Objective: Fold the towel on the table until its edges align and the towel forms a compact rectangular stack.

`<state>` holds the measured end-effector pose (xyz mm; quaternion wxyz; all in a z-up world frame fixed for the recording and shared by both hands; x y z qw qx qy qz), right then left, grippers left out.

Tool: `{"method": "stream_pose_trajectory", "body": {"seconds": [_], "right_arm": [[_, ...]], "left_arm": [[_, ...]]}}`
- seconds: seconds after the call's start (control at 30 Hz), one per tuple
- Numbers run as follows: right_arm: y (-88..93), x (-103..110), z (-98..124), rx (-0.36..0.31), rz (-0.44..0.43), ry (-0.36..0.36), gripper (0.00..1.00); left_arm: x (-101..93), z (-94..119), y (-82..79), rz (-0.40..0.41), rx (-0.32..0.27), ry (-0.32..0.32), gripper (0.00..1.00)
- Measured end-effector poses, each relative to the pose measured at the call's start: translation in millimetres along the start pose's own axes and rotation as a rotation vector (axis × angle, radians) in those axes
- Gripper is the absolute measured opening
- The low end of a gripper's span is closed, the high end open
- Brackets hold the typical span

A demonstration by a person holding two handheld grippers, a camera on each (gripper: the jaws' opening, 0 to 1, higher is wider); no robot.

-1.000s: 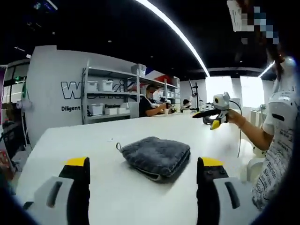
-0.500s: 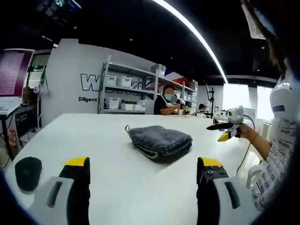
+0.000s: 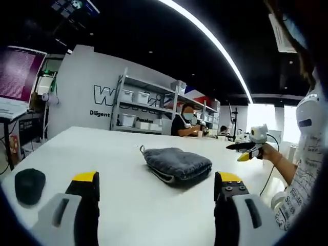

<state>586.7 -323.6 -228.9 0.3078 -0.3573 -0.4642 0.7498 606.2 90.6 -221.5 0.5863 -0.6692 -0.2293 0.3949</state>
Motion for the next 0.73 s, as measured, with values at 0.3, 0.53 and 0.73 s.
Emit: {"method": "stream_pose_trajectory", "body": {"seconds": [0.3,0.53,0.73], "right_arm": [[3.4,6,3,0.019,-0.010,-0.010,0.99],[4.3,11,1,0.029,-0.008,-0.020,0.99],[6.3,12,3,0.032,-0.010,-0.025,0.99]], "left_arm": [[2.3,10,-9.4,0.030,-0.039,-0.001,0.98],[2.7,11,-5.2,0.053,-0.036,-0.001,0.96],[7.1,14,-6.5,0.058,-0.041,-0.018,0.96]]}}
Point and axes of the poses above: the point that each gripper's makers call its tool centre point, and the gripper's own axes: z roughly backward along the fingers, x roughly to its left, y roughly out of its underside, the point moved 3 cm from there along z, roughly backward along the fingers, and after that the axes turned 7 degrees about z, right-handed, at the moved point
